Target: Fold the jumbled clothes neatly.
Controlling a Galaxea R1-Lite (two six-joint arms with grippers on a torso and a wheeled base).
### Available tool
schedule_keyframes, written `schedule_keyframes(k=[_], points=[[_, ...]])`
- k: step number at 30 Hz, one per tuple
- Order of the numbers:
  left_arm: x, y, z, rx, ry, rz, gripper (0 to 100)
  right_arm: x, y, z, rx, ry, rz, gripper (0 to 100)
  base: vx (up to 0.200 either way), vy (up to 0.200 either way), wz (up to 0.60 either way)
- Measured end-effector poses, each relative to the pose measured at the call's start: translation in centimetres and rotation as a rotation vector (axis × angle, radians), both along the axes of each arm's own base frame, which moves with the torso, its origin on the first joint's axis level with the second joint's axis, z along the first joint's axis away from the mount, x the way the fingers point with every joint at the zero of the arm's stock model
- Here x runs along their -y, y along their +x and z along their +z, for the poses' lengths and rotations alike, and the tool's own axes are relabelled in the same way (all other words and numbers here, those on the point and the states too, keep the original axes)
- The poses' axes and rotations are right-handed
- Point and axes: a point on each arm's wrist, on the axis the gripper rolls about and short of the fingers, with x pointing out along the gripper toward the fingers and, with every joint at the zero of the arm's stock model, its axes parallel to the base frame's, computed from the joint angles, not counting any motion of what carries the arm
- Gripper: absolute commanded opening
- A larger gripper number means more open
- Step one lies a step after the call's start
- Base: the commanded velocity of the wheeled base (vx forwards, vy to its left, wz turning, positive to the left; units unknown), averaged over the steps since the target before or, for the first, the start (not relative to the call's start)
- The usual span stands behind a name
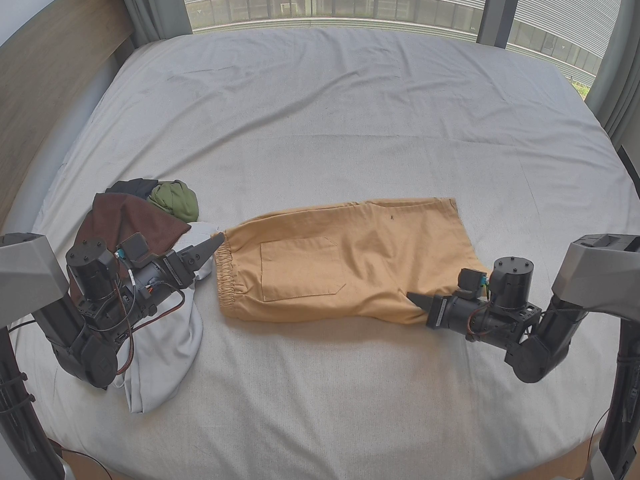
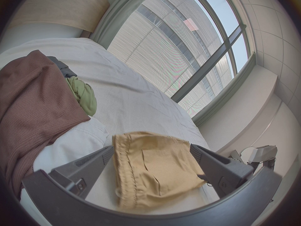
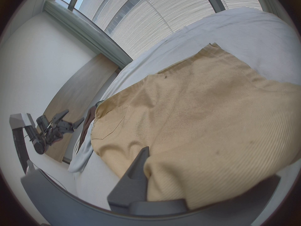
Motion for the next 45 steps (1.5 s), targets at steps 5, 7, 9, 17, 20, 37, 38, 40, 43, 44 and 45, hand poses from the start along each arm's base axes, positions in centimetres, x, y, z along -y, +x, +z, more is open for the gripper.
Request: schedule_keyframes(k=[5,7,9,17,20,37,38,40,43,44,45], points=[[-0.1,0.1,-0.1,-0.001,0.000,0.003,100,1.9,-3.3,-0.3,-0.034,-0.051,-0.009,0,0.000,0.000,0.00],[-0.1,0.1,-0.1,-0.001,0.000,0.004,100,2.7,-4.5,-0.4,-0.044,-0.067,-0.015,0,0.000,0.000,0.00],[-0.1,0.2,-0.1,-0.001,0.001,0.004,100,3.6,-5.7,-0.5,-0.048,-0.082,-0.027,0,0.000,0.000,0.00],[-0.1,0.2,-0.3,-0.005,0.002,0.004,100,4.6,-6.9,-1.0,-0.040,-0.095,-0.045,100,0.000,0.000,0.00],[-0.1,0.2,-0.3,-0.006,0.002,0.004,100,4.4,-7.0,-1.6,-0.062,-0.102,-0.038,100,0.000,0.000,0.00],[0.1,0.1,-0.4,-0.011,0.003,-0.002,100,0.5,-11.9,-3.4,-0.214,-0.127,0.210,100,0.000,0.000,0.00],[0.1,0.1,-0.4,-0.011,0.003,-0.002,100,0.1,-12.1,-3.4,-0.218,-0.119,0.228,100,0.000,0.000,0.00],[0.1,0.0,-0.5,-0.015,0.003,-0.004,100,-0.6,-12.7,-2.9,-0.222,-0.094,0.270,100,0.000,0.000,0.00],[0.1,-0.2,-0.7,-0.029,0.006,-0.008,100,-1.4,-13.2,-1.9,-0.207,-0.049,0.324,100,0.000,0.000,0.00],[0.2,-0.4,-0.9,-0.039,0.007,-0.016,100,-1.8,-13.4,-1.4,-0.195,-0.030,0.348,100,0.000,0.000,0.00],[0.3,-0.6,-1.2,-0.053,0.008,-0.025,100,-2.1,-13.5,-0.9,-0.181,-0.012,0.370,100,0.000,0.000,0.00]])
